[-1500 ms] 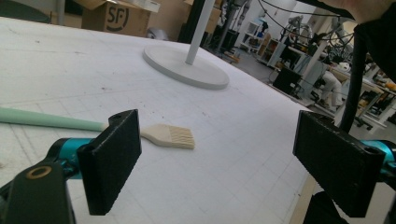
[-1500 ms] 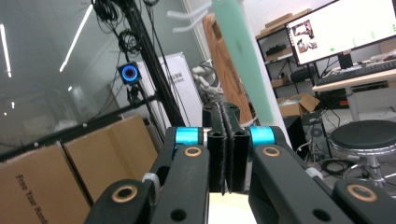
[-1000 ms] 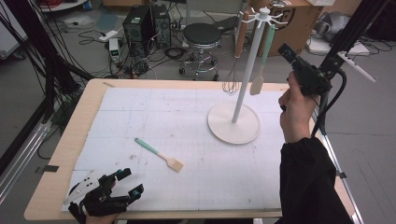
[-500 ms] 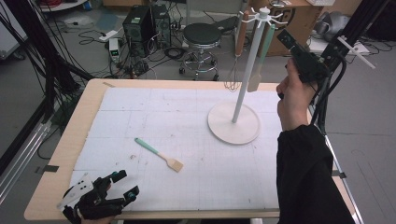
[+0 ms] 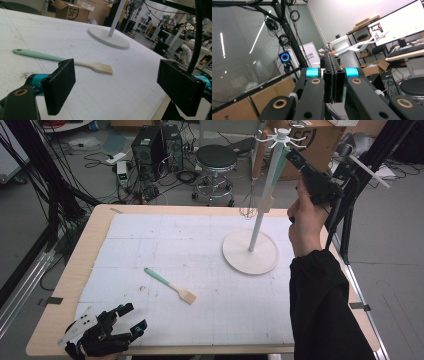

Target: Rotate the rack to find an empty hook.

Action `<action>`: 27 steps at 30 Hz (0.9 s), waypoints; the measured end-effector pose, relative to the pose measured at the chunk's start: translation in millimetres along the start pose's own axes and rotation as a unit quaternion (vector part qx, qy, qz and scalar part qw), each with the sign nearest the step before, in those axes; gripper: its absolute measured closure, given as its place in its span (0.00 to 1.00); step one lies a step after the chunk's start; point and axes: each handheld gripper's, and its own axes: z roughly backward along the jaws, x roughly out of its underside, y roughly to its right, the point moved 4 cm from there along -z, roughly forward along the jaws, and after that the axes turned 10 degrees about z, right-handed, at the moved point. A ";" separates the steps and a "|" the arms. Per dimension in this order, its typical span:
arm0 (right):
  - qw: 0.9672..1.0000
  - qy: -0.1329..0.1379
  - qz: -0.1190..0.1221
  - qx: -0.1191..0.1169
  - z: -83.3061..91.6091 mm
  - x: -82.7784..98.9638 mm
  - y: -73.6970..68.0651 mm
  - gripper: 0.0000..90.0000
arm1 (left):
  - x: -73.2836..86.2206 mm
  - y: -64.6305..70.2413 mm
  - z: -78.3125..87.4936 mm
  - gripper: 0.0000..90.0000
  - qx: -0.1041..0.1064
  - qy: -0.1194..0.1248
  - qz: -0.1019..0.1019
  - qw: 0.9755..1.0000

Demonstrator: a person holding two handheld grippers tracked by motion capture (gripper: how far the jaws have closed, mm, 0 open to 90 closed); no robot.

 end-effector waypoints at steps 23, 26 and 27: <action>1.000 -0.003 0.019 -0.022 -8.9 16.7 -28.8 1.00 | 0.9 4.2 -9.9 0.18 0.010 -0.008 -0.003 1.000; 1.000 -0.004 0.019 -0.016 0.7 19.0 -25.2 1.00 | 1.7 6.8 -12.2 0.18 0.014 -0.011 -0.005 1.000; 1.000 -0.003 0.017 -0.010 3.8 18.8 -22.2 1.00 | 1.9 7.7 -12.9 0.18 0.014 -0.012 -0.006 1.000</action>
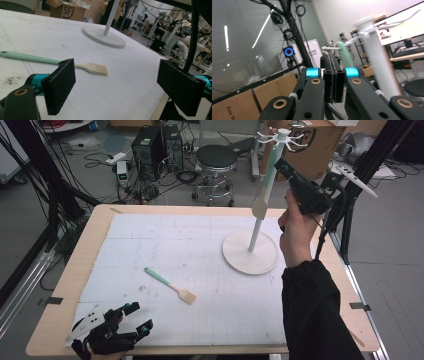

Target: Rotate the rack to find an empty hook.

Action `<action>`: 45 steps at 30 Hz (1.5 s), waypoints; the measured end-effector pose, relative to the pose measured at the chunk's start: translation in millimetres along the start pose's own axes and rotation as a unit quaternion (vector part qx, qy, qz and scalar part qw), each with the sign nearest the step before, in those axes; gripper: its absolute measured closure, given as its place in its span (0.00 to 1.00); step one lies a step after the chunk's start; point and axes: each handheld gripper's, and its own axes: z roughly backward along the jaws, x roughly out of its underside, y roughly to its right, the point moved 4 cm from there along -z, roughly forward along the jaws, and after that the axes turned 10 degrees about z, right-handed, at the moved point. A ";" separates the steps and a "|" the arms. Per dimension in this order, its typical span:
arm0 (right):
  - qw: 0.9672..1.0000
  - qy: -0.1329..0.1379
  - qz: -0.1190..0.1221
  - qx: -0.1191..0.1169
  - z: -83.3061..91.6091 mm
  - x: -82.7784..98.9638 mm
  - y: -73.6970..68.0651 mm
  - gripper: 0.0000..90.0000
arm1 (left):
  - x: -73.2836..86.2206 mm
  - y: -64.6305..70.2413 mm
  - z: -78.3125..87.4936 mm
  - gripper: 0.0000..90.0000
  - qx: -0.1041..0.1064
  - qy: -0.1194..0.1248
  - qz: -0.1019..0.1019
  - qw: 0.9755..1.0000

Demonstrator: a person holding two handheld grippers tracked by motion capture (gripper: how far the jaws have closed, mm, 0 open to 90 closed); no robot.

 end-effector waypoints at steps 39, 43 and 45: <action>0.999 -0.012 -0.001 0.034 -32.3 -8.3 -3.6 1.00 | -0.8 3.4 -0.8 0.18 0.010 -0.001 -0.004 1.000; 0.999 -0.004 -0.010 0.037 -28.2 -4.8 -4.8 1.00 | -1.1 4.0 -1.0 0.18 0.012 0.000 -0.004 1.000; 0.999 -0.005 -0.010 0.041 -23.9 -1.3 -3.9 1.00 | -0.9 5.0 -1.7 0.18 0.014 -0.001 -0.003 1.000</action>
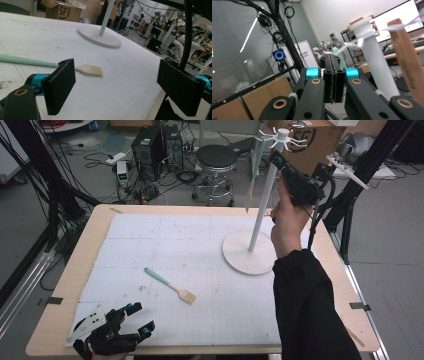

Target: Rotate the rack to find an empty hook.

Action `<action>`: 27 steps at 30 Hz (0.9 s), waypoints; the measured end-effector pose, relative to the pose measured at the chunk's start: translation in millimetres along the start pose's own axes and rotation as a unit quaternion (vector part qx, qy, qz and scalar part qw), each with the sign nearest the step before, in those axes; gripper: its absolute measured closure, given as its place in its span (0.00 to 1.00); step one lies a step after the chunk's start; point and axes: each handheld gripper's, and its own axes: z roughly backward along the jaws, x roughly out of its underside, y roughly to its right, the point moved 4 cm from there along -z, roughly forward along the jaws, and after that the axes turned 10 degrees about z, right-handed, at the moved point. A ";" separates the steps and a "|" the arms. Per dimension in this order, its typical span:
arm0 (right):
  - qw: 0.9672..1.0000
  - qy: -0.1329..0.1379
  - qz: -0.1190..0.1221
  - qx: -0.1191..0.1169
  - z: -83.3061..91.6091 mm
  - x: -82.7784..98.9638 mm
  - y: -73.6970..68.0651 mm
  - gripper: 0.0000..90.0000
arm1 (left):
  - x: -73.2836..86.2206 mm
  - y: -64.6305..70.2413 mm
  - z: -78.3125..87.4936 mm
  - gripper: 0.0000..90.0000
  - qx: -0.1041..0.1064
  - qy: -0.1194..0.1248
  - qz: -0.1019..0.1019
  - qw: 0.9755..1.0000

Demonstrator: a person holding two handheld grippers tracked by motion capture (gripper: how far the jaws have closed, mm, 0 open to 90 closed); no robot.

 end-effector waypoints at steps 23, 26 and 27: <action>0.998 0.015 0.013 0.060 9.4 -17.9 1.4 1.00 | -1.2 0.3 0.7 0.18 -0.001 0.000 -0.005 1.000; 0.998 0.009 0.013 0.053 6.4 -16.0 -2.8 1.00 | -1.7 -0.5 0.6 0.18 -0.001 0.002 -0.004 1.000; 0.999 0.007 0.017 0.051 5.0 -15.5 -3.7 1.00 | -2.0 -0.9 0.5 0.18 -0.001 0.002 -0.005 1.000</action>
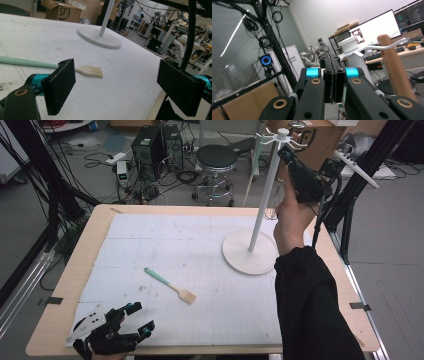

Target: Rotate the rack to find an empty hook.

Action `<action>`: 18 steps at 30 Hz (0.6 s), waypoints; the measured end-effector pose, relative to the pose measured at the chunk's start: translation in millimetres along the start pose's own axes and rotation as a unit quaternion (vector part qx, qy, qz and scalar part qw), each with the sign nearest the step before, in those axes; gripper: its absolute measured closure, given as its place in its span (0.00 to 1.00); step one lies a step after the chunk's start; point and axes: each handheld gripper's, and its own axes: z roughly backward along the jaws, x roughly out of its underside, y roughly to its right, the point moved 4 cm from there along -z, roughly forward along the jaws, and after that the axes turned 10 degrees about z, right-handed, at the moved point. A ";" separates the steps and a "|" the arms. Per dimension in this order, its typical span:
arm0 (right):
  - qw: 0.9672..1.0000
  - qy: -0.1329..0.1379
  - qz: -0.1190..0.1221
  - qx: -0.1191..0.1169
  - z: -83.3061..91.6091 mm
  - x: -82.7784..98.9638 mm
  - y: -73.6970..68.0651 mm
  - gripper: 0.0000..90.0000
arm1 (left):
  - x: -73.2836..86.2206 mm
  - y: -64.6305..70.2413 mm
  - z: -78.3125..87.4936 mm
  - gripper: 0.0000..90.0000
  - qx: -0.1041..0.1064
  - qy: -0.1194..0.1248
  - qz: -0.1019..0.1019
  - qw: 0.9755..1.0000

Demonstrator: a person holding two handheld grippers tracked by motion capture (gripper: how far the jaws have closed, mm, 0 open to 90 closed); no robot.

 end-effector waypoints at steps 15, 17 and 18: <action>1.000 -0.025 0.001 0.009 24.7 28.9 10.9 0.63 | -1.9 -3.3 -6.9 0.18 0.001 -0.002 0.001 1.000; 0.999 -0.034 0.010 0.006 32.4 36.6 13.7 0.59 | -2.0 -3.0 -9.3 0.18 0.003 -0.004 0.001 1.000; 0.999 -0.033 0.013 0.007 36.4 40.2 14.5 0.56 | -2.0 -2.7 -10.5 0.18 0.004 -0.005 0.001 1.000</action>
